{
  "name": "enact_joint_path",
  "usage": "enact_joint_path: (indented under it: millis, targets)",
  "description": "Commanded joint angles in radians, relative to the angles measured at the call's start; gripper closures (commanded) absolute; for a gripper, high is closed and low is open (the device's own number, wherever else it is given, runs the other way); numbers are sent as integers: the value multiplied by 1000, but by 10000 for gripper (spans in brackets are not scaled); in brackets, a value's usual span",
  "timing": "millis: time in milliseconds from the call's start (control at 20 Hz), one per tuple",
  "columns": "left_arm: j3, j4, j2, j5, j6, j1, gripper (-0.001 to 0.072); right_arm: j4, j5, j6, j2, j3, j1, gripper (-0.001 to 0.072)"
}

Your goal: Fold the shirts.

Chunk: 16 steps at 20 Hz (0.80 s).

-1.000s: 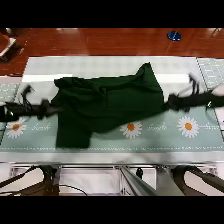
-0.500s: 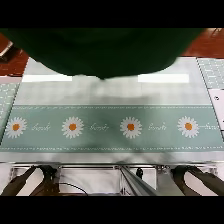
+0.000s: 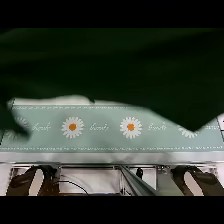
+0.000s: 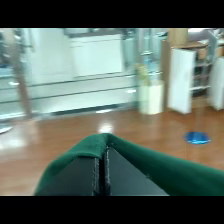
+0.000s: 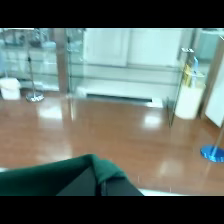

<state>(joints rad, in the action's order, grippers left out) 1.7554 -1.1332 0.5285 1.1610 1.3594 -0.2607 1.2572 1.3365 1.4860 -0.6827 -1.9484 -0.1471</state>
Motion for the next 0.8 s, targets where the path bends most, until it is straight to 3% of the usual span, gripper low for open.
enact_joint_path:
  millis: [0,150,300,500,600,750]
  targets:
    - [3,-451,-45,53,160,281,688,39,36,25,116,174,1,676]
    - [-53,-553,9,197,209,422,688,39,56,29,116,380,0,675]
    - [-261,-551,85,190,215,427,688,14,0,19,53,576,1,675]
    - [-537,-550,261,-51,328,422,687,-62,-157,-23,-108,734,1,676]
    - [-577,-549,388,-194,411,414,686,-67,-230,-35,-247,733,1,676]
    - [-554,-481,592,-354,436,407,687,-111,-337,-56,-480,707,1,676]
